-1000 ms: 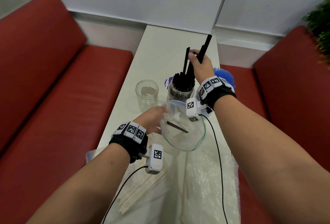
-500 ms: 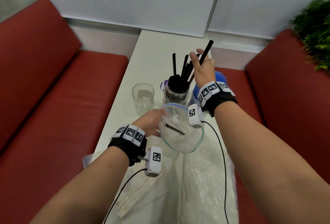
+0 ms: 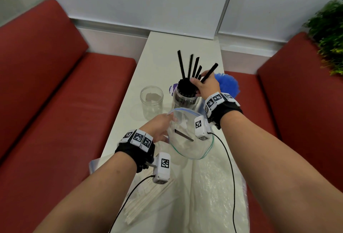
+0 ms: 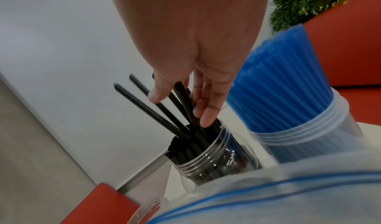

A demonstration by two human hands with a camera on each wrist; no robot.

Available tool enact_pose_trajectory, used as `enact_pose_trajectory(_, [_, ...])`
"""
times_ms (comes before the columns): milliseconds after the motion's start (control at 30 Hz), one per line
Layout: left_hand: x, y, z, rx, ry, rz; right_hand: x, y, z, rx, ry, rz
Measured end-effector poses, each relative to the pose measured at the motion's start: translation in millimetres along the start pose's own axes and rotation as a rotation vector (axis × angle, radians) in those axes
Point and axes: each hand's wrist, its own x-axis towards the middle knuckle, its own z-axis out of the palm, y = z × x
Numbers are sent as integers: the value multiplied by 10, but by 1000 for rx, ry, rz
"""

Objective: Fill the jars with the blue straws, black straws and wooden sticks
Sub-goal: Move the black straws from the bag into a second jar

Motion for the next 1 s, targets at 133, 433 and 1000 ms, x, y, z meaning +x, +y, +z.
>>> enact_pose_trajectory(133, [15, 1, -19, -2, 9, -6, -12, -111, -54, -66, 158, -168])
enact_pose_trajectory(433, [55, 8, -31, -17, -7, -22, 37, -259, 134, -329, 59, -447])
enact_pose_trajectory(1000, [181, 7, -161, -35, 16, -42, 190, -472, 410, -935, 6, -589])
